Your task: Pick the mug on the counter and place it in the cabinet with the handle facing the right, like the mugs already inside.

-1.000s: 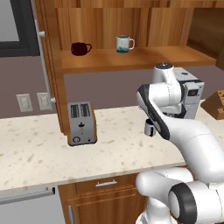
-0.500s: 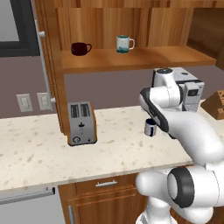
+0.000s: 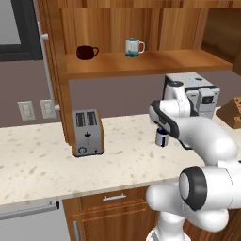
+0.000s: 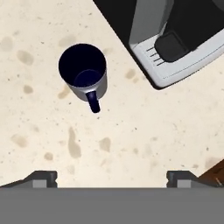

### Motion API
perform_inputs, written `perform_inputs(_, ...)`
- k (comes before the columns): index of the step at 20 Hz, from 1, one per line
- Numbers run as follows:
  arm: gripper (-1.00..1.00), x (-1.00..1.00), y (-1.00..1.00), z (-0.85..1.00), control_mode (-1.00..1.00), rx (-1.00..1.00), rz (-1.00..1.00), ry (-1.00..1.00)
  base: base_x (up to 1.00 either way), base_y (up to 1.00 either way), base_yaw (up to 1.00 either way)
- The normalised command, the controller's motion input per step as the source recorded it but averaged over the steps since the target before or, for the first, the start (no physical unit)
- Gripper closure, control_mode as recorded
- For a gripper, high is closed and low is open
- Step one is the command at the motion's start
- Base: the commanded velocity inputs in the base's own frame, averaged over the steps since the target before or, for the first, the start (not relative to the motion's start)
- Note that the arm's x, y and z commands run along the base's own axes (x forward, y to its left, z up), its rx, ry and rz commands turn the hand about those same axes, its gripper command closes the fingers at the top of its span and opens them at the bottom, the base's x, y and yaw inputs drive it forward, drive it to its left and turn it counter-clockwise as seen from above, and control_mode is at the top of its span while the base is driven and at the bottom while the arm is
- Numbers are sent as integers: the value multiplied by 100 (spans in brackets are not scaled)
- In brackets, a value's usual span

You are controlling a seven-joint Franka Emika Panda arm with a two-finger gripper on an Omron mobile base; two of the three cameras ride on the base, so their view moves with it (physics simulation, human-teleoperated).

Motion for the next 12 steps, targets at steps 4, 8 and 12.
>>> perform_inputs(4,-100,27,-2,-38,-100,5,0,0,0,0,0)
perform_inputs(8,-100,20,-8,-34,-100,0,0,-1,0,0,0)
perform_inputs(12,-100,17,-7,-38,-100,0,0,0,0,0,0)
